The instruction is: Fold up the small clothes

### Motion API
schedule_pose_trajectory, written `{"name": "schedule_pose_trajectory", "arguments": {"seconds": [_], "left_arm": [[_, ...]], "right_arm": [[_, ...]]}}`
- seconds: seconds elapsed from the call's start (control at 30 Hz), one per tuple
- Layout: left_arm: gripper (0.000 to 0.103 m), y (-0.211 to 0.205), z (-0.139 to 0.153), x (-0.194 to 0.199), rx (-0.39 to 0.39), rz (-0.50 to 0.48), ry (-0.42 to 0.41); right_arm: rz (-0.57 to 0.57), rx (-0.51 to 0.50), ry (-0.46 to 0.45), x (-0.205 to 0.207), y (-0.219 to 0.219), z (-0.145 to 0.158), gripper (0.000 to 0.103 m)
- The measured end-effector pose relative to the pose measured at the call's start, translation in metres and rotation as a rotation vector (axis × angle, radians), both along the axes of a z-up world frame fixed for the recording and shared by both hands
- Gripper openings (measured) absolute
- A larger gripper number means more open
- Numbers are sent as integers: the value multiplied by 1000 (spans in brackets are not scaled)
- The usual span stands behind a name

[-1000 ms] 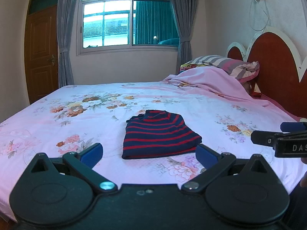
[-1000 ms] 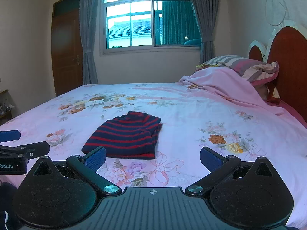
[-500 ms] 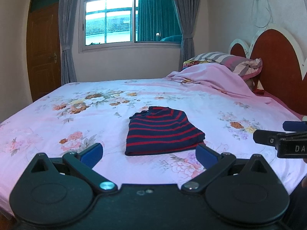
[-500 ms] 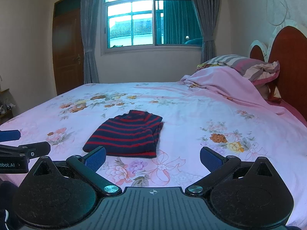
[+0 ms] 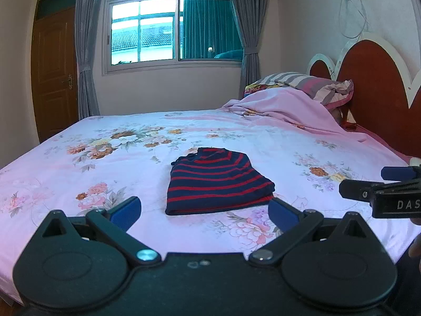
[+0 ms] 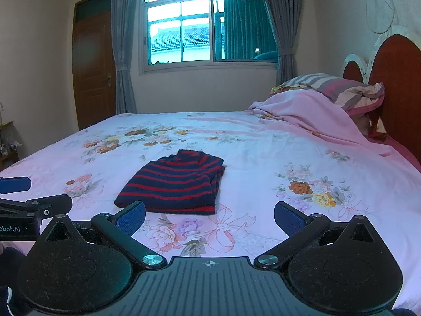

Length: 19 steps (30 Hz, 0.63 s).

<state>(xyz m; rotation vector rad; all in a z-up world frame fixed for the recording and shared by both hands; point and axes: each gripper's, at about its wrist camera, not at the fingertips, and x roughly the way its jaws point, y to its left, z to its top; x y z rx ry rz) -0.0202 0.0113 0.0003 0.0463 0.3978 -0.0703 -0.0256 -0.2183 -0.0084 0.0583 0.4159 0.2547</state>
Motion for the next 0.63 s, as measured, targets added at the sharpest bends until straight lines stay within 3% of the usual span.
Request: {"name": "schedule_pose_trajectory", "arguments": {"seconds": [0.63], "left_arm": [[102,-3,4,-6,-3,10,-51]], "right_arm": [[-1,1,1,0,-1,-1,103]]}}
